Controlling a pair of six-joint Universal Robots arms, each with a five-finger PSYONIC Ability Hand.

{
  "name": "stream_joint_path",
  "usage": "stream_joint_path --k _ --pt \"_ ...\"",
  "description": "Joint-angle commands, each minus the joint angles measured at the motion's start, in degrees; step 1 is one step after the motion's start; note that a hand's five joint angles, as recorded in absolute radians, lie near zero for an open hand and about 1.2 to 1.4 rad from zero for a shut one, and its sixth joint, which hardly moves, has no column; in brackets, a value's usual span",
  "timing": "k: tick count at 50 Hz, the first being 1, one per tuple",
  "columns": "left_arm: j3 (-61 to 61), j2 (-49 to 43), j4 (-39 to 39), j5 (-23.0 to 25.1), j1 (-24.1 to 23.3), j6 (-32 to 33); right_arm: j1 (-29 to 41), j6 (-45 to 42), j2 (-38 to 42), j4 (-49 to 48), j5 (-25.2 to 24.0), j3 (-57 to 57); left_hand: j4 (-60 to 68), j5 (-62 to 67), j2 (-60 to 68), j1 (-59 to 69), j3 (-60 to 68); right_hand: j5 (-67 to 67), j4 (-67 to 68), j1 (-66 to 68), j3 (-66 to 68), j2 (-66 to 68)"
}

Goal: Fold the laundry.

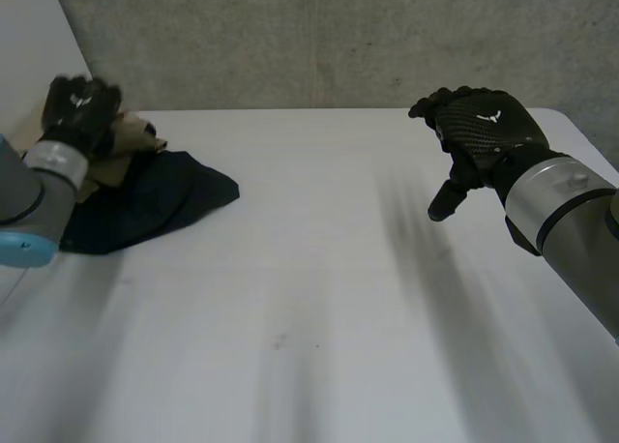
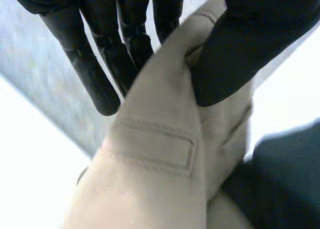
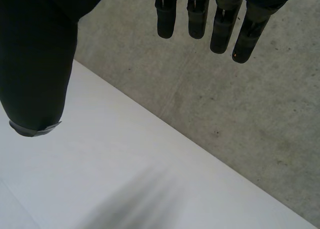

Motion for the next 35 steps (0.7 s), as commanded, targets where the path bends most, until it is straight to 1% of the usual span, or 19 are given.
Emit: stream_joint_path --k 1,4,5,7,8,9,11,12,13,15,19,22,23,26,27,30,32,34,35 --pt "-7.05 13.60 -1.21 0.28 -15.43 -9.51 -0.68 0.00 -0.40 -0.08 0.37 -0.70 11.46 14.66 11.75 15.88 12.08 -3.00 -3.03 -0.97 -1.79 -2.22" --pt "-8.28 15.20 -3.06 0.46 -20.29 -14.36 -2.17 0.09 -0.58 -0.09 0.54 -0.71 11.46 14.66 11.75 15.88 12.08 -3.00 -3.03 -0.97 -1.79 -2.22" --pt "-8.98 15.03 -4.28 0.63 -23.26 -16.81 -3.31 0.09 -0.84 -0.17 0.72 -0.71 11.46 14.66 11.75 15.88 12.08 -3.00 -3.03 -0.97 -1.79 -2.22" --pt "-9.52 14.77 -5.35 0.64 -25.56 -18.58 -3.93 0.09 -0.93 -0.35 0.98 -0.79 11.46 14.66 11.75 15.88 12.08 -3.00 -3.03 -0.97 -1.79 -2.22" --pt "-9.69 14.24 -5.79 0.64 -26.53 -19.11 -4.19 0.09 -1.02 -0.35 0.98 -0.88 9.15 12.35 9.44 13.57 9.77 -3.00 -3.03 -0.97 -1.79 -2.22" --pt "-9.87 12.15 -6.83 0.55 -28.80 -19.47 -4.63 0.17 -1.36 -0.44 1.16 -0.97 -17.52 -14.32 -17.23 -13.10 -16.90 -3.00 -3.03 -0.97 -1.79 -2.22" --pt "-9.87 9.33 -8.16 0.55 -30.93 -19.30 -4.81 0.09 -1.54 -0.44 1.16 -0.97 -52.26 -49.06 -51.97 -47.84 -51.64 -3.00 -3.03 -0.97 -1.79 -2.22" --pt "-9.78 7.92 -8.95 0.55 -32.07 -19.12 -5.07 0.09 -1.54 -0.44 1.16 -1.06 -58.54 -55.34 -58.25 -54.12 -57.92 -3.00 -3.03 -0.97 -1.79 -2.22" --pt "-9.17 6.08 -10.43 0.55 -34.25 -18.34 -5.42 0.09 -1.54 -0.44 1.16 -1.15 -57.36 -54.17 -57.08 -52.95 -56.75 -3.00 -3.03 -0.97 -1.79 -2.22" --pt "-8.55 5.01 -12.02 0.46 -35.68 -16.49 -5.60 0.00 -1.54 -0.35 1.16 -1.23 -58.54 -55.34 -58.25 -54.12 -57.92 -3.00 -3.03 -0.97 -1.79 -2.22" --pt "-7.85 5.36 -14.22 -0.42 -33.93 -11.31 -5.60 -0.35 -1.54 -0.26 0.63 -1.58 -58.54 -55.34 -58.25 -54.12 -57.92 -3.00 -3.03 -0.97 -1.79 -2.22" --pt "-8.28 7.37 -14.84 -0.33 -32.17 -10.42 -5.52 -1.05 -1.46 0.00 0.37 -1.67 -58.54 -55.34 -58.25 -54.12 -57.92 -3.00 -3.03 -0.97 -1.79 -2.22" --pt "-8.63 9.82 -15.63 -0.33 -31.04 -10.68 -5.34 -1.93 -1.46 0.26 0.37 -1.76 -58.54 -55.34 -58.25 -54.12 -57.92 -3.00 -3.03 -0.97 -1.79 -2.22" --pt "-10.04 13.08 -16.95 -0.51 -28.92 -11.12 -4.73 -3.51 -1.37 0.53 0.46 -1.41 -58.54 -55.34 -58.25 -54.12 -57.92 -3.00 -3.03 -0.97 -1.79 -2.22" --pt "-11.35 15.36 -17.30 -0.51 -27.35 -11.21 -4.72 -4.30 -1.37 0.88 0.54 -1.24 -58.54 -55.34 -58.25 -54.12 -57.92 -3.00 -3.03 -0.97 -1.79 -2.22" --pt "-13.20 18.18 -17.30 -0.59 -24.79 -11.03 -4.64 -4.75 -1.37 1.67 0.72 -0.97 -58.54 -55.34 -58.25 -54.12 -57.92 -3.00 -3.03 -0.97 -1.79 -2.22" --pt "-15.05 21.35 -17.30 -1.03 -21.89 -10.68 -3.76 -4.40 -1.37 3.42 0.55 -0.36 -58.54 -55.34 -58.25 -54.12 -57.92 -3.00 -3.03 -0.97 -1.79 -2.22" --pt "-16.02 22.84 -17.22 -1.30 -19.44 -10.59 -2.01 -4.13 -1.28 5.09 0.20 -0.09 -58.54 -55.34 -58.25 -54.12 -57.92 -3.00 -3.03 -0.97 -1.79 -2.22" --pt "-16.63 23.81 -17.30 -1.38 -16.73 -10.33 0.00 -3.78 -1.02 6.49 -0.24 0.00 -58.33 -55.13 -58.04 -53.91 -57.71 -3.00 -3.03 -0.97 -1.79 -2.22"
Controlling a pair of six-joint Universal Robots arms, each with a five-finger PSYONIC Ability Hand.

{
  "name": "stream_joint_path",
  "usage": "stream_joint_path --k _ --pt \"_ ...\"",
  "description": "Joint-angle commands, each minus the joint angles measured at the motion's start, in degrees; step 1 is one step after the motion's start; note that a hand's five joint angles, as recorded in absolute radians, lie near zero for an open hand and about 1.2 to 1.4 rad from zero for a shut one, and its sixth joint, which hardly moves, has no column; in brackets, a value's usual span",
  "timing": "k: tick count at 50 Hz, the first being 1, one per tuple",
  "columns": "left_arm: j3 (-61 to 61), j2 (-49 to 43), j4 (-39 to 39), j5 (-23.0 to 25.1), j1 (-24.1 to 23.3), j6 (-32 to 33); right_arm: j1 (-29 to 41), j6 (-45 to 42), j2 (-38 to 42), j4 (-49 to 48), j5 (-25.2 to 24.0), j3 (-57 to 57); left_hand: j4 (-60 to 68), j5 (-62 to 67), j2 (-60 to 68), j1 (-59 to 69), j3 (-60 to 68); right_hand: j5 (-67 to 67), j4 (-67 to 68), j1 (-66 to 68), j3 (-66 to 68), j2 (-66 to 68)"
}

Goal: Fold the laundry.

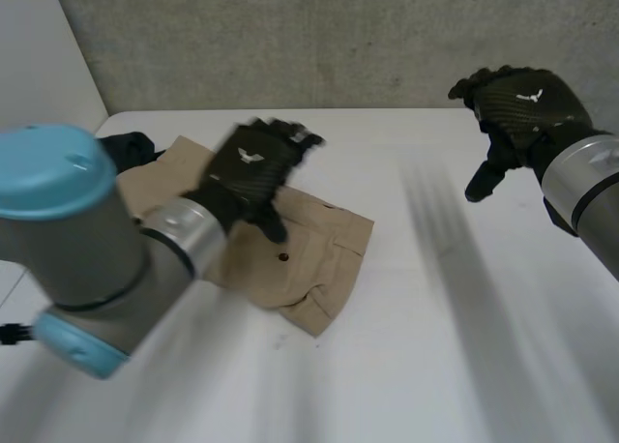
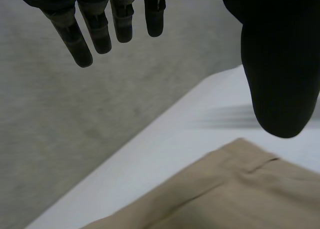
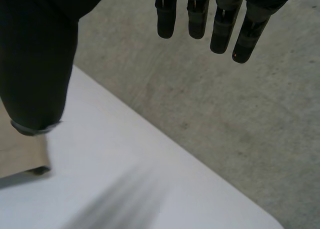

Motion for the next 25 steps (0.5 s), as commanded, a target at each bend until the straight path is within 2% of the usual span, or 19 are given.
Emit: stream_joint_path --k 1,5,7,11,17,22,25 --pt "-4.71 7.73 -0.05 -0.72 10.81 0.49 5.67 0.77 0.45 5.45 -0.93 1.15 -0.81 -1.83 -0.83 -0.02 -1.27 -3.00 -3.03 -0.97 -1.79 -2.22" --pt "-3.57 7.56 -0.58 0.07 18.11 2.24 10.60 4.45 1.76 6.60 -1.37 1.32 0.54 -0.48 0.52 1.33 0.08 -3.00 -3.03 -0.97 -1.79 -2.22" --pt "-2.43 6.16 -0.76 0.16 21.62 4.43 12.53 7.34 4.99 6.51 -1.46 0.80 0.54 -0.48 0.52 1.33 0.08 -3.00 -3.03 -0.97 -1.79 -2.22" --pt "0.11 -0.06 -1.19 0.33 25.49 9.52 14.56 11.39 10.80 5.55 -1.37 -1.56 0.37 -0.65 0.35 1.16 -0.09 -3.00 -3.03 -0.97 -1.79 -2.22" --pt "5.47 -10.53 -1.29 3.58 28.40 18.32 19.30 13.43 21.36 0.27 -0.23 -6.93 0.37 -0.65 0.35 1.16 -0.09 -3.00 -3.03 -0.97 -1.79 -2.22" --pt "8.29 -15.46 -1.02 3.85 29.64 19.83 21.85 13.43 29.87 -2.28 2.66 -12.10 0.87 -0.15 0.85 1.66 0.41 -3.00 -3.03 -0.97 -1.79 -2.22" --pt "9.26 -17.14 -0.85 3.85 29.46 19.92 22.65 12.99 33.22 -2.72 4.33 -14.84 5.73 4.71 5.71 6.52 5.27 -3.00 -3.03 -0.97 -1.79 -2.22"
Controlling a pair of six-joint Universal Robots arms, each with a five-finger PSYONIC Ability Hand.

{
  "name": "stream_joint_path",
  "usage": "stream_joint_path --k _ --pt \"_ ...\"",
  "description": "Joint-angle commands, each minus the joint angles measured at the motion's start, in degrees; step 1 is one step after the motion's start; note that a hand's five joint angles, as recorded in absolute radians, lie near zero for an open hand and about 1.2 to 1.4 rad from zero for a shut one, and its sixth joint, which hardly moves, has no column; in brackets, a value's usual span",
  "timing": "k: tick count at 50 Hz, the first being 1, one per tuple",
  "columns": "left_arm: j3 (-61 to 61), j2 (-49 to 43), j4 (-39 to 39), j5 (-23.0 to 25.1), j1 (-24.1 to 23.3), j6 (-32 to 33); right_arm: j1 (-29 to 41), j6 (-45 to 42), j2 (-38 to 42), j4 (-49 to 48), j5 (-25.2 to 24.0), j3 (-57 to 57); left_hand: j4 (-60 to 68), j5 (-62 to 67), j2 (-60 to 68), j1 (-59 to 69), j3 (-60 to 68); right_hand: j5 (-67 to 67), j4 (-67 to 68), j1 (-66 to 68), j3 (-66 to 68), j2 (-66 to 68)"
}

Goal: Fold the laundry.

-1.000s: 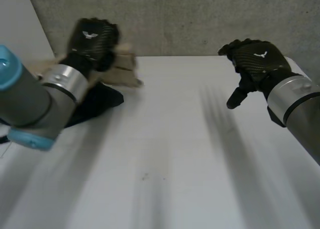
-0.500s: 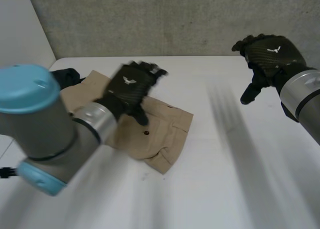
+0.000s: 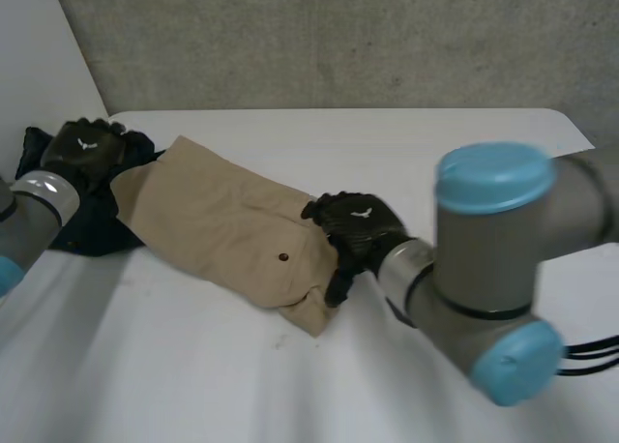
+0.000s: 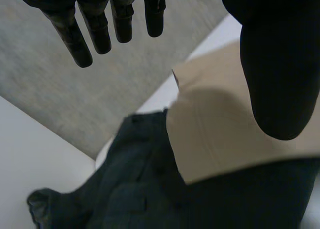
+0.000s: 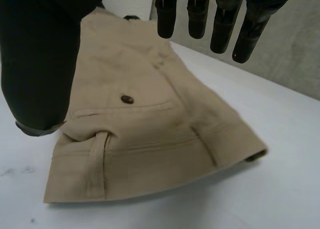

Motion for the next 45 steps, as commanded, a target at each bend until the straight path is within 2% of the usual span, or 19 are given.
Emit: stream_joint_path --k 1,8,12,13,14,20,24,29,37,40,45 --pt "3.15 -5.64 0.39 0.50 0.39 1.40 3.11 -0.91 11.68 -2.39 4.74 -8.53 7.75 6.73 7.73 8.54 7.29 -3.00 -3.03 -0.97 -1.79 -2.22" --pt "3.06 -7.05 0.47 0.68 -0.40 1.49 4.08 -2.32 17.58 -2.39 5.81 -13.91 28.94 27.91 28.91 29.73 28.48 -0.09 -0.12 1.94 1.12 0.69" --pt "2.88 -7.14 0.47 0.59 -1.10 1.49 4.17 -4.34 17.68 -3.09 7.12 -14.61 53.79 52.77 53.77 54.58 53.33 35.68 35.64 37.70 36.89 36.45" --pt "2.88 -7.05 0.47 0.50 -1.45 1.49 3.99 -4.52 16.89 -3.97 8.17 -14.61 68.49 67.47 68.47 69.29 68.04 58.75 58.72 60.78 59.96 59.53" --pt "2.80 -7.05 0.47 0.41 -1.63 1.49 3.91 -4.52 16.45 -4.41 8.70 -14.53 68.64 67.62 68.62 69.43 68.18 66.92 66.88 68.94 68.13 67.69" --pt "2.27 -4.86 0.39 -0.55 -5.32 0.70 3.03 -5.31 8.29 -7.23 10.73 -12.86 68.64 67.62 68.62 69.43 68.18 67.00 66.97 69.03 68.21 67.78" --pt "0.34 4.79 0.47 -0.90 -8.57 -0.61 1.01 -9.26 1.87 -7.05 10.73 -11.63 68.64 67.62 68.62 69.43 68.18 67.00 66.97 69.03 68.21 67.78" --pt "-1.24 17.26 0.74 -1.08 -12.43 -8.59 -2.68 -17.77 -6.03 -6.26 11.17 -10.31 68.64 67.62 68.62 69.43 68.18 67.00 66.97 69.03 68.21 67.78" --pt "-3.18 33.44 -0.84 -0.99 -13.58 -19.15 -5.93 -21.22 -18.25 -6.00 10.82 -10.13 68.64 67.62 68.62 69.43 68.18 67.00 66.97 69.03 68.21 67.78" --pt "-3.27 35.74 -1.72 -1.08 -13.58 -21.18 -7.95 -21.31 -21.16 -5.65 9.33 -10.83 68.64 67.62 68.62 69.43 68.18 67.00 66.97 69.03 68.21 67.78" --pt "-3.62 36.11 -5.05 -1.08 -15.25 -24.78 -9.54 -21.22 -21.52 -2.23 5.55 -12.33 68.64 67.62 68.62 69.43 68.18 67.00 66.97 69.03 68.21 67.78"
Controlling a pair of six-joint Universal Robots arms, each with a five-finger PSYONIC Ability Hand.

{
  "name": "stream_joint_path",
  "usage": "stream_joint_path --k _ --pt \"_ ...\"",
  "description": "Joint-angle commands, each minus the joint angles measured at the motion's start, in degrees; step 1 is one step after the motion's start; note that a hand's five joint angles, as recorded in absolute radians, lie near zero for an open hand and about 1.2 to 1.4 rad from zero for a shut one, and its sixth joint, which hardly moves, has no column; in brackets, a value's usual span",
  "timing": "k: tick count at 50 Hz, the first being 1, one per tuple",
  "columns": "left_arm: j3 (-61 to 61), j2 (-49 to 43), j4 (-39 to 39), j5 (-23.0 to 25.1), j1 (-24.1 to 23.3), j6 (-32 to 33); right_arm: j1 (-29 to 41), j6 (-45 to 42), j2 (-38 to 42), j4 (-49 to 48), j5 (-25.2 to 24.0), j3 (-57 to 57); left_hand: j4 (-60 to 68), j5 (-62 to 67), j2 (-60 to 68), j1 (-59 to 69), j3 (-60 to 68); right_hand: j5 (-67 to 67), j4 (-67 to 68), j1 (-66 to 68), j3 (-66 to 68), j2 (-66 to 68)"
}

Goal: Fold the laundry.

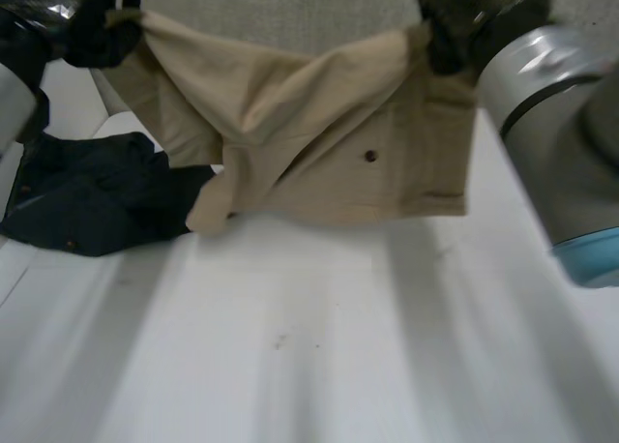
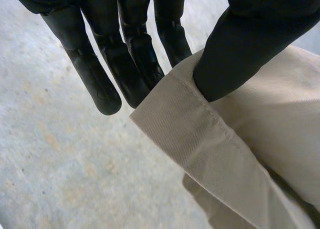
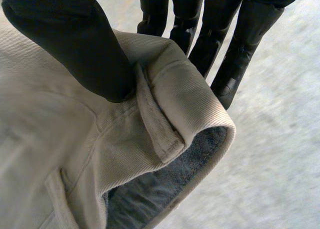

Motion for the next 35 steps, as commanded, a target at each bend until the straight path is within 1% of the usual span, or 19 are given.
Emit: stream_joint_path --k 1,4,6,7,11,14,20,21,22,23,24,25,26,27,31,35 --pt "-0.75 2.29 -4.33 0.00 -1.89 -5.72 -3.80 0.22 -4.01 4.55 -5.35 -2.45 11.45 13.77 11.75 15.06 11.97 14.32 12.02 24.21 12.90 13.19" --pt "-1.28 -2.62 -4.69 -0.17 -4.17 -5.72 -5.38 0.22 -1.91 7.98 -6.85 -2.81 11.45 13.77 11.75 15.06 11.97 14.32 12.02 24.21 12.90 13.19" --pt "-0.93 -5.96 -4.68 -0.35 -5.40 -5.72 -6.09 0.22 0.64 9.04 -7.20 -2.98 11.45 13.77 11.75 15.06 11.97 14.32 12.02 24.21 12.90 13.19" --pt "-0.41 -9.03 -4.77 -0.87 -5.93 -5.72 -6.61 0.13 3.00 10.00 -7.20 -3.33 11.45 13.77 11.75 15.06 11.97 14.32 12.02 24.21 12.90 13.19" --pt "1.26 -15.80 -4.60 -2.72 -7.08 -5.37 -7.49 0.04 6.88 11.06 -7.12 -3.77 11.45 13.77 11.75 15.06 11.97 14.32 12.02 24.21 12.90 13.19" --pt "2.67 -20.55 -4.60 -3.60 -7.69 -5.37 -8.63 0.04 8.12 11.24 -7.20 -3.25 11.45 13.77 11.75 15.06 11.97 14.32 12.02 24.21 12.90 13.19" --pt "4.17 -27.33 -2.67 -3.78 -8.31 -4.49 -9.08 -0.05 10.75 11.15 -7.03 -1.93 11.45 13.77 11.75 15.06 11.97 14.32 12.02 24.21 12.90 13.19" --pt "4.34 -28.12 -2.14 -3.87 -8.40 -4.31 -9.08 -0.05 11.28 11.06 -6.94 -1.84 8.14 10.46 8.44 11.76 8.67 14.32 12.02 24.21 12.90 13.19" --pt "4.69 -29.43 -1.44 -4.21 -8.40 -3.79 -9.25 0.04 12.50 10.71 -6.94 -1.84 -9.21 -6.89 -8.92 -5.60 -8.69 14.32 12.02 24.21 12.90 13.19" --pt "4.78 -29.97 -1.35 -4.22 -8.40 -3.52 -9.52 0.04 13.12 10.80 -6.94 -1.84 -19.21 -16.89 -18.91 -15.60 -18.69 14.32 12.02 24.21 12.90 13.19" --pt "4.96 -30.41 -1.35 -4.22 -8.48 -3.35 -9.78 -0.05 13.65 11.06 -6.85 -1.93 -28.47 -26.15 -28.17 -24.85 -27.94 9.88 7.58 19.77 8.47 8.75" --pt "4.96 -30.50 -1.35 -4.39 -8.57 -3.08 -10.39 -0.05 14.44 11.32 -6.68 -1.93 -36.72 -34.40 -36.43 -33.11 -36.20 -27.14 -29.44 -17.24 -28.55 -28.26" --pt "4.96 -30.68 -1.43 -4.83 -8.83 -2.65 -10.75 -0.05 14.71 11.50 -6.68 -1.75 -51.96 -49.64 -51.66 -48.34 -51.43 -49.49 -51.79 -39.60 -50.90 -50.61" --pt "4.87 -30.59 -1.52 -5.18 -9.01 -2.55 -10.92 -0.05 14.71 11.59 -6.59 -1.67 -57.44 -55.12 -57.14 -53.82 -56.91 -55.68 -57.98 -45.79 -57.10 -56.81" --pt "3.47 -29.45 -1.61 -7.64 -10.15 -2.11 -12.77 0.48 14.27 12.21 -6.50 -1.23 -57.33 -55.01 -57.03 -53.71 -56.80 -55.68 -57.98 -45.79 -57.10 -56.81" --pt "0.22 -23.22 -1.78 -10.28 -12.09 -2.20 -14.97 0.48 12.70 12.21 -7.11 0.18 -56.66 -54.33 -56.36 -53.04 -56.13 -55.68 -57.98 -45.79 -57.10 -56.81"
